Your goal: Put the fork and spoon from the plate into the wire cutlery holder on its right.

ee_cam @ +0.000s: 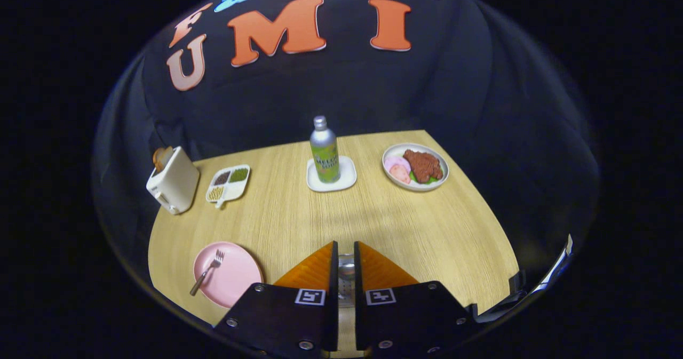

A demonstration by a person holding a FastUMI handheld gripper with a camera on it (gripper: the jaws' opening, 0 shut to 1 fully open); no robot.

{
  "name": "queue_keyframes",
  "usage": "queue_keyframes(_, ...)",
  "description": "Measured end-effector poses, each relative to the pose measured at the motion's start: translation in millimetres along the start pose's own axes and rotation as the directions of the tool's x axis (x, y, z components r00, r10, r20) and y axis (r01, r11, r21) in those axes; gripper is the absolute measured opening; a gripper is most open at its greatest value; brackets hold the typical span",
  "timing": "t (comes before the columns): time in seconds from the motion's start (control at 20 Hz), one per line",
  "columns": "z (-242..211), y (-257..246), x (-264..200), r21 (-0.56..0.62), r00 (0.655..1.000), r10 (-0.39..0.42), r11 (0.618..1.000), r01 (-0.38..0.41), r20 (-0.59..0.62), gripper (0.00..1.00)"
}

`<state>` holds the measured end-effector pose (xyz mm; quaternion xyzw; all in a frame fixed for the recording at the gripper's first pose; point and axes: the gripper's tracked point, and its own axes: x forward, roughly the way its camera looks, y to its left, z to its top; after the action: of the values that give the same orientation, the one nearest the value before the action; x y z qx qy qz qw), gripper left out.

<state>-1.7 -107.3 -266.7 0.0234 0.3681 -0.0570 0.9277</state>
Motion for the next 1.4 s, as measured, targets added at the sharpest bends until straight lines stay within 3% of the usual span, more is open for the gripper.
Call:
queue_keyframes(0.1, 26, 5, -10, 0.016, 0.995, -0.004, 1.0, 0.002, 0.104, 0.17)
queue_keyframes(0.2, 45, 9, -22, 0.023, 0.981, -0.02, 1.0, 0.015, 0.192, 0.27)
queue_keyframes(0.35, 69, 17, -41, 0.027, 0.953, -0.044, 0.999, 0.038, 0.3, 0.54)
queue_keyframes(0.45, 76, 28, -50, 0.04, 0.937, -0.06, 0.998, 0.049, 0.345, 0.65)
queue_keyframes(0.6, 80, 51, -58, 0.039, 0.918, -0.062, 0.998, 0.05, 0.392, 0.74)
queue_keyframes(0.75, 86, 78, -65, 0.034, 0.9, -0.06, 0.998, 0.05, 0.432, 0.88)
queue_keyframes(1.05, 79, 151, -61, -0.003, 0.905, 0.014, 1.0, -0.014, 0.426, 0.9)
queue_keyframes(1.4, 24, 227, -39, -0.06, 0.953, 0.113, 0.993, -0.099, 0.281, 0.93)
